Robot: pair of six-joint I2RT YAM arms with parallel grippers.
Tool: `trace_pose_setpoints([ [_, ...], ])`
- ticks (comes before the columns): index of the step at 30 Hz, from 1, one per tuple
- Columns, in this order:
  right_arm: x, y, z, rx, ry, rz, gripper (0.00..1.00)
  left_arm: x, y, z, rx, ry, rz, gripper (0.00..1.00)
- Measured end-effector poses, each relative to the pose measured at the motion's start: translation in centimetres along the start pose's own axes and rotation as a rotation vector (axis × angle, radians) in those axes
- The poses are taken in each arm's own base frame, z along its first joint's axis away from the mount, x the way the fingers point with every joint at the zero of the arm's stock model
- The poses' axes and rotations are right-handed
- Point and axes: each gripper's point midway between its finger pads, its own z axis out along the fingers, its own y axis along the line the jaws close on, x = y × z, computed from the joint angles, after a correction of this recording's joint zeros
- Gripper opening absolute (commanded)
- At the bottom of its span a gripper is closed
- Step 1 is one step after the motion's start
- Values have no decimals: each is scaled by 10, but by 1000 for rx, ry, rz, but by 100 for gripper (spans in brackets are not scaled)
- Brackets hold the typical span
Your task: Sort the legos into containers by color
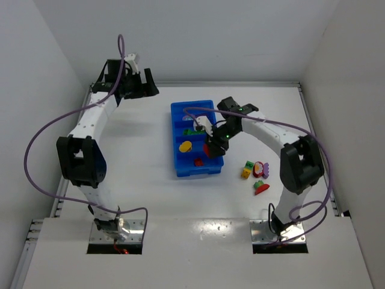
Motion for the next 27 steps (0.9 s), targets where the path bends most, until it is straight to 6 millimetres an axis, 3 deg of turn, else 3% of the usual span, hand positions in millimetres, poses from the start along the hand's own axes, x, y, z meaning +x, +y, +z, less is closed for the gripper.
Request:
trace_pose_setpoints([
  [3, 9, 5, 11, -37, 59, -16, 1, 11, 8, 1, -32, 31, -21, 100],
  [7, 17, 5, 23, -56, 122, -40, 1, 10, 11, 0, -41, 27, -24, 100],
  [10, 22, 6, 27, -60, 157, -51, 9, 9, 13, 0, -43, 26, -26, 100],
  [14, 25, 5, 30, -50, 187, -68, 30, 9, 15, -1, -48, 25, -29, 100],
  [20, 27, 3, 32, -35, 216, -88, 51, 9, 16, -1, -47, 25, -27, 100],
  [22, 26, 0, 33, -19, 221, -102, 65, 9, 15, -1, -46, 26, -27, 100],
  [27, 21, -4, 36, 1, 210, -107, 69, 9, 16, -1, -47, 25, -10, 100],
])
